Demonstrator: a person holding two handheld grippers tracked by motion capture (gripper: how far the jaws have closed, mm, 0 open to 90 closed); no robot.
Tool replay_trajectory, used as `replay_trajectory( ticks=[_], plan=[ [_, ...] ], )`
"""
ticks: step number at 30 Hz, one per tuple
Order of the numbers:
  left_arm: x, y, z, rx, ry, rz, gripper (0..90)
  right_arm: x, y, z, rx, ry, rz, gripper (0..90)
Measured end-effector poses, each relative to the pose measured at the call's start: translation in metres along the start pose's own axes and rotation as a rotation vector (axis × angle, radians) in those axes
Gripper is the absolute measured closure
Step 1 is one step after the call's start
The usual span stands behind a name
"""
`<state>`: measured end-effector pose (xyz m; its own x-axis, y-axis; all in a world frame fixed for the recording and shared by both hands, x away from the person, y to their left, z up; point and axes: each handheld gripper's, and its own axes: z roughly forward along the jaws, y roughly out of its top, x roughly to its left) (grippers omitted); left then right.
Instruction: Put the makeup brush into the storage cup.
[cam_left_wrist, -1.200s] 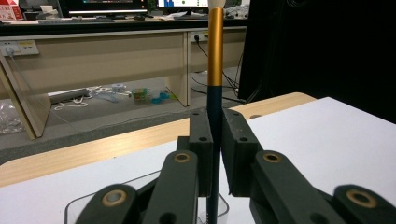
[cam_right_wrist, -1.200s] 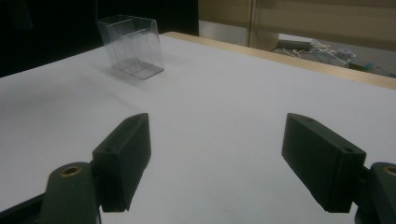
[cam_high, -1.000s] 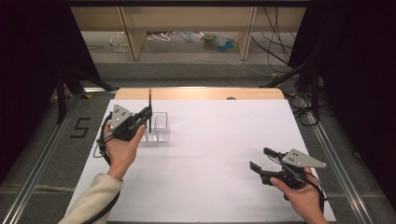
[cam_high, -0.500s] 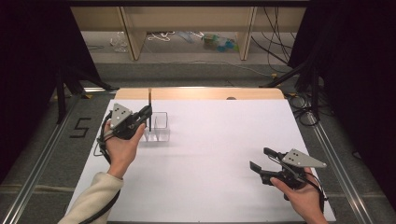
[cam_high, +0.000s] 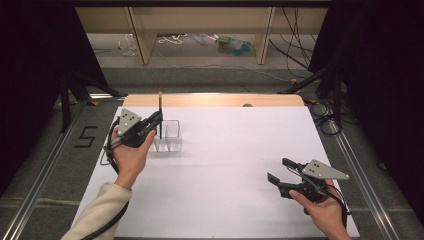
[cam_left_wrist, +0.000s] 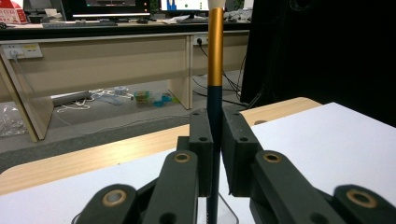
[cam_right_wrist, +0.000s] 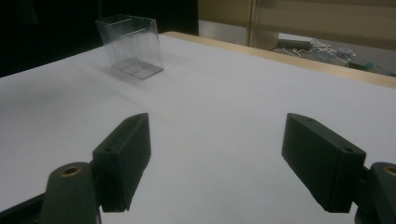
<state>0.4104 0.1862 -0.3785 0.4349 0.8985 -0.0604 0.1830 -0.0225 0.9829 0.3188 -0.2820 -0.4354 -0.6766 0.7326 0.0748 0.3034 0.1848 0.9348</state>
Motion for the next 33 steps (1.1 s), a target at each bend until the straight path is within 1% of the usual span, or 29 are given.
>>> replay_trajectory(
  ticks=[1, 2, 9, 10, 18, 24, 26, 30, 33],
  plan=[
    [0.0001, 0.0004, 0.0001, 0.001, 0.0, 0.0, 82.8, 0.0001, 0.0002, -0.0006, 0.006, -0.011, -0.004, 25.0],
    [0.0001, 0.0008, 0.0003, -0.001, 0.0, -0.002, 82.8, 0.0004, -0.0003, 0.0008, -0.011, -0.001, 0.004, 24.9],
    [0.0011, 0.0023, 0.0025, -0.002, -0.002, 0.0, 82.8, -0.0002, 0.0003, -0.0008, 0.008, -0.01, -0.005, 24.9],
    [0.0014, 0.0024, 0.0028, -0.003, -0.001, 0.0, 82.8, 0.0, 0.0, 0.0, 0.0, 0.0, 0.001, 24.9],
    [0.0028, 0.0031, 0.0048, -0.004, 0.001, -0.005, 82.8, 0.0002, -0.0002, 0.0003, -0.003, 0.001, 0.003, 24.9],
    [0.0045, 0.0034, 0.006, 0.0, 0.002, -0.001, 82.8, 0.0003, -0.0002, 0.0004, -0.002, 0.001, 0.003, 24.9],
    [0.005, 0.0034, 0.0068, -0.001, 0.003, -0.005, 82.8, -0.0001, -0.0001, 0.0001, 0.002, -0.006, -0.002, 24.9],
    [0.0059, 0.0038, 0.0077, -0.003, 0.005, -0.008, 82.8, 0.0002, -0.0002, 0.0004, -0.003, 0.001, 0.003, 24.9],
    [0.0063, 0.0039, 0.0083, -0.003, 0.006, -0.009, 82.8, 0.0, -0.0002, 0.0001, 0.001, -0.004, 0.0, 24.9]
  ],
)
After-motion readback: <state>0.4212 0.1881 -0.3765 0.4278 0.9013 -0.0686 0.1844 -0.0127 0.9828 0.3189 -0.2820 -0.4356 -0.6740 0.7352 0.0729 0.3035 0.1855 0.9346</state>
